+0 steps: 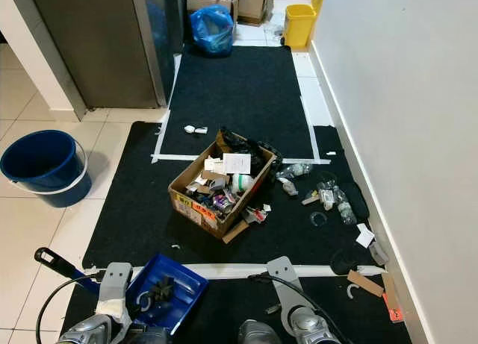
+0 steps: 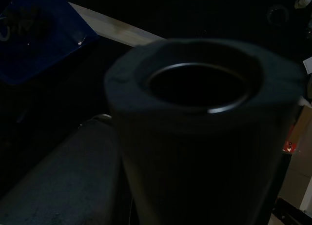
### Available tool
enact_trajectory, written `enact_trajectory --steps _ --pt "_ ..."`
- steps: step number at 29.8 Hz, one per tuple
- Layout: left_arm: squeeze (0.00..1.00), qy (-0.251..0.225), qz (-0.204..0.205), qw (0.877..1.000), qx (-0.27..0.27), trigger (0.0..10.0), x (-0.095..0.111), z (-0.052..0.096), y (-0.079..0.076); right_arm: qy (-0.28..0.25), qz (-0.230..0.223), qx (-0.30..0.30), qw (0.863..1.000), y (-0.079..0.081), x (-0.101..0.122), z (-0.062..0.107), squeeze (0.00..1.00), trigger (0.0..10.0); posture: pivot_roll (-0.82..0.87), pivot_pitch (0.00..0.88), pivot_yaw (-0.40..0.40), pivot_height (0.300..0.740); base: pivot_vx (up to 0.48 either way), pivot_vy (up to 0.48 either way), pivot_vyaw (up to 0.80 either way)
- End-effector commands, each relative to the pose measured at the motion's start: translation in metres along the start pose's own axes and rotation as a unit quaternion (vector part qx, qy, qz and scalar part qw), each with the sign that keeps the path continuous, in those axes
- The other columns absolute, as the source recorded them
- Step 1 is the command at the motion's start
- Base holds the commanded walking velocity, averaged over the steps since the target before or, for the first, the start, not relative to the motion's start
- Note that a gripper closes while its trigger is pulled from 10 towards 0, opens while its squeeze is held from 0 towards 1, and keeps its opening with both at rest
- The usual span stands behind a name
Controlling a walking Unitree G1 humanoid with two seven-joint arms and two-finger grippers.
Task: Sweep floor
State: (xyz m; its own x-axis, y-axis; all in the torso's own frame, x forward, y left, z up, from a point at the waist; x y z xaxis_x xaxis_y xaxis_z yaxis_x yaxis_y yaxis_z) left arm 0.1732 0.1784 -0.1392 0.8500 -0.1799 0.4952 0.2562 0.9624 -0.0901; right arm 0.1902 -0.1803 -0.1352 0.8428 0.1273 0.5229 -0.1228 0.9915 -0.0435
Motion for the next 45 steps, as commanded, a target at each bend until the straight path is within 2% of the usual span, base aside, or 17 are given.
enact_trajectory --steps 1,45 --pt "0.0 0.002 0.001 1.0 -0.005 10.0 -0.0001 -0.0013 -0.0045 0.027 0.005 -0.006 1.0 -0.0017 -0.0132 0.0014 0.0 10.0 0.16 0.0 -0.024 0.74 0.0 0.0 0.0" --pt "0.0 0.005 0.009 1.0 -0.001 10.0 -0.0041 -0.0002 -0.0028 0.029 0.001 -0.004 1.0 0.0015 -0.0165 0.0018 0.0 10.0 0.16 0.0 -0.02 0.74 0.0 0.0 0.0"
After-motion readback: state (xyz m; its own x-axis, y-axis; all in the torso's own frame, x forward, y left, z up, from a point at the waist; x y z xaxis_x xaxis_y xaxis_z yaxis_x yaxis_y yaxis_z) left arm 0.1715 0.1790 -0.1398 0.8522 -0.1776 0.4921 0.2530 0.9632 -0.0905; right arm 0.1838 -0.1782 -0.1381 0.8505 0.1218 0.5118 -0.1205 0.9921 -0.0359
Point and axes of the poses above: a point about 5 cm out from each wrist's last joint towards the gripper, its own z axis pointing back from the gripper into the wrist, its own x axis along the axis of the wrist's last joint, y = z × x, the point moved 5 cm from there along -z, pointing out of the wrist towards the gripper, and after that the axes turned 13 degrees about -z, right-handed, at the moved point
